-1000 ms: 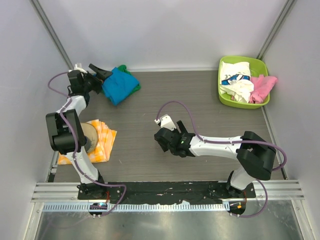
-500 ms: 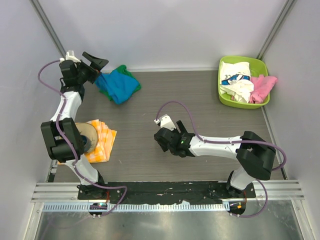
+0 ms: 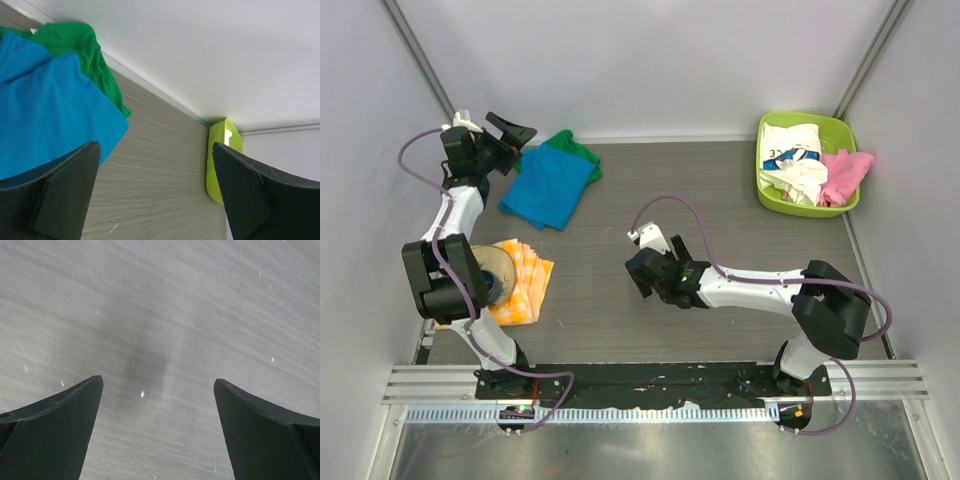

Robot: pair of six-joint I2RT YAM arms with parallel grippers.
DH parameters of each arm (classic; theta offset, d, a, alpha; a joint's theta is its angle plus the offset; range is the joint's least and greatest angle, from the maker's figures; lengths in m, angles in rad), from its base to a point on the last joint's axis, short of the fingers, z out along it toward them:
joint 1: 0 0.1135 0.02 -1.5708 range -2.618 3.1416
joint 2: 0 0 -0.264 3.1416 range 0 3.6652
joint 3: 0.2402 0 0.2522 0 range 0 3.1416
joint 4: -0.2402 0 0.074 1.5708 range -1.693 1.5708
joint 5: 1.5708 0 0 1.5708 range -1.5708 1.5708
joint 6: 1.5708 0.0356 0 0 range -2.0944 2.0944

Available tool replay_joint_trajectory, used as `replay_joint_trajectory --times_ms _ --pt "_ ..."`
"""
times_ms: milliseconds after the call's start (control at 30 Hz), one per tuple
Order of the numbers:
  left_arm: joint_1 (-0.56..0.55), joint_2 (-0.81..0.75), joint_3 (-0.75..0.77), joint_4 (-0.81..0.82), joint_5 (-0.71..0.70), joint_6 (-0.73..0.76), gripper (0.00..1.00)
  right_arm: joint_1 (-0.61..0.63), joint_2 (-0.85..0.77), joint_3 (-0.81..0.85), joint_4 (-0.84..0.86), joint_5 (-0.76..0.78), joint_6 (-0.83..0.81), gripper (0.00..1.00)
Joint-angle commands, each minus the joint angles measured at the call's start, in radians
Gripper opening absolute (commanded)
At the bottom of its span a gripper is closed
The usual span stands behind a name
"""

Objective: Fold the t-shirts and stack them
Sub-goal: Neatly place the folded tshirt to the corner

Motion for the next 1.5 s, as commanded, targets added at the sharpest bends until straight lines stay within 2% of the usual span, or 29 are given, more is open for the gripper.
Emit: replay_joint_trajectory --times_ms 0,33,100,133,167,267,367,433,633,833,933,1133,1233,1467 --pt "-0.049 0.016 -0.023 0.014 -0.006 -0.001 0.98 -0.104 0.056 0.189 0.140 -0.111 -0.049 1.00" --pt "-0.066 -0.010 -0.070 0.017 -0.043 -0.005 0.98 -0.126 0.087 0.244 0.141 -0.197 -0.060 1.00" --pt "-0.086 -0.045 -0.119 0.022 -0.073 -0.028 0.98 -0.182 0.170 0.454 0.128 -0.265 -0.092 1.00" --pt "-0.106 -0.061 -0.153 0.000 -0.140 -0.036 0.98 -0.201 0.258 0.532 0.122 -0.323 -0.099 0.99" --pt "-0.115 -0.090 -0.170 -0.009 -0.156 -0.048 0.98 -0.222 0.315 0.703 0.082 -0.342 -0.099 1.00" --pt "-0.140 -0.085 -0.198 -0.015 -0.173 -0.082 0.98 -0.296 0.470 0.968 0.031 -0.433 -0.079 1.00" --pt "-0.161 -0.053 -0.186 -0.005 -0.196 -0.061 0.98 -0.355 0.532 1.076 0.014 -0.522 -0.011 1.00" --pt "-0.164 -0.004 -0.170 0.040 -0.202 -0.073 0.98 -0.367 0.518 1.063 0.022 -0.535 -0.003 1.00" --pt "-0.163 0.181 -0.030 0.164 -0.250 -0.102 0.98 -0.365 0.334 0.723 0.169 -0.527 -0.007 1.00" --pt "-0.164 0.382 0.205 0.137 -0.282 -0.087 0.97 -0.364 0.144 0.433 0.321 -0.578 0.026 1.00" --pt "-0.167 0.468 0.325 0.094 -0.310 -0.064 0.96 -0.356 0.084 0.348 0.353 -0.569 0.027 1.00" --pt "-0.193 0.573 0.497 -0.072 -0.357 0.007 0.96 -0.355 0.043 0.273 0.352 -0.563 0.026 1.00" --pt "-0.245 0.591 0.505 -0.109 -0.373 0.057 0.95 -0.353 0.043 0.269 0.341 -0.560 0.026 1.00" --pt "-0.313 0.709 0.598 -0.234 -0.295 0.137 0.94 -0.353 -0.020 0.204 0.344 -0.577 0.046 0.99"
